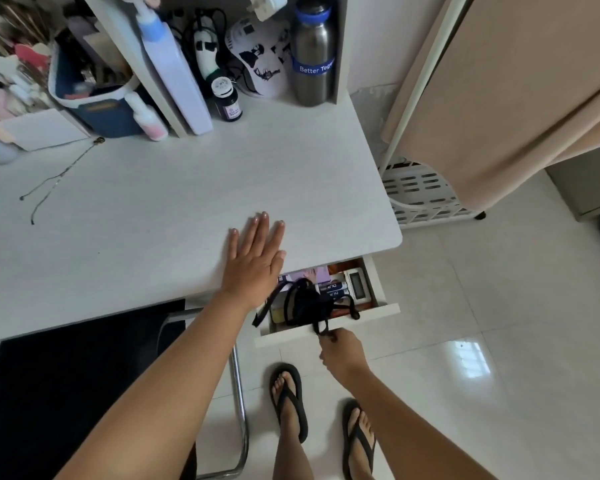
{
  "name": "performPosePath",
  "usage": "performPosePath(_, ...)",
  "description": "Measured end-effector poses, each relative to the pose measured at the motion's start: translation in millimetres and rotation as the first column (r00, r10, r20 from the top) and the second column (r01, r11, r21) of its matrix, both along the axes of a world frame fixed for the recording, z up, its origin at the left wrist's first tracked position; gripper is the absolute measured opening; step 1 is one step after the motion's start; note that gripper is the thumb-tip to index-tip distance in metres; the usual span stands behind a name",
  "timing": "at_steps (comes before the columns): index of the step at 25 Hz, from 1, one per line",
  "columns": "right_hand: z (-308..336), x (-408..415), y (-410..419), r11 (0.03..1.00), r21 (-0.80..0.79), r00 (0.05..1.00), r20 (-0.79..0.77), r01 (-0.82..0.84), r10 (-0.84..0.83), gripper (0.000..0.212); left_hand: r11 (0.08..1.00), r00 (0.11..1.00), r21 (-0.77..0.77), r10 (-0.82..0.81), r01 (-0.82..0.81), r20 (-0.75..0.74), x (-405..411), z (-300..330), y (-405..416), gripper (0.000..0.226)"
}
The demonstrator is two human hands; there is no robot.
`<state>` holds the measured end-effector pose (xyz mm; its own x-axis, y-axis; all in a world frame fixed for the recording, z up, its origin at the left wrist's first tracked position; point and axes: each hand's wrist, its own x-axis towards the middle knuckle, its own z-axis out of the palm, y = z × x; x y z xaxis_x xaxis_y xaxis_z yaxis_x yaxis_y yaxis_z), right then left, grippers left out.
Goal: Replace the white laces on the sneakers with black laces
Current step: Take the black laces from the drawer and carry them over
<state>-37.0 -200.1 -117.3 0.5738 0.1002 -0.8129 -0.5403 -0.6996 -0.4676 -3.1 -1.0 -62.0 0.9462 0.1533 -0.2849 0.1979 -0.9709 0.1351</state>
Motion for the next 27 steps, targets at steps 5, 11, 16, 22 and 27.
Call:
performPosePath(5, 8, -40, -24, 0.998, -0.028, 0.987, -0.154, 0.047, -0.051, 0.023, 0.964, 0.93, -0.214, -0.072, 0.158, 0.36, -48, 7, -47, 0.047)
performPosePath(11, 40, -21, -42, 0.96, 0.064, 0.918, -0.315, 0.274, -0.241, 0.015, 0.867, 0.892, -0.226, -0.451, 0.445, 0.027, -65, -8, -63, 0.094)
performPosePath(16, 61, -39, -44, 0.855, 0.146, 0.829, -0.372, 0.497, -0.418, 0.031, 0.897, 0.949, -0.311, -0.307, 0.313, 0.07, -67, -5, -77, 0.038)
performPosePath(22, 134, -42, -64, 0.537, 0.29, 0.517, -0.786, 0.792, -0.338, 0.054, 0.492, 0.813, -0.769, 0.579, -0.407, -0.06, -101, 87, -95, 0.026)
performPosePath(27, 175, -52, -52, 0.587, 0.427, 0.636, -0.745, 0.688, -0.203, 0.041, 0.379, 0.842, -0.767, 0.381, -0.518, -0.381, -151, 143, -158, 0.047)
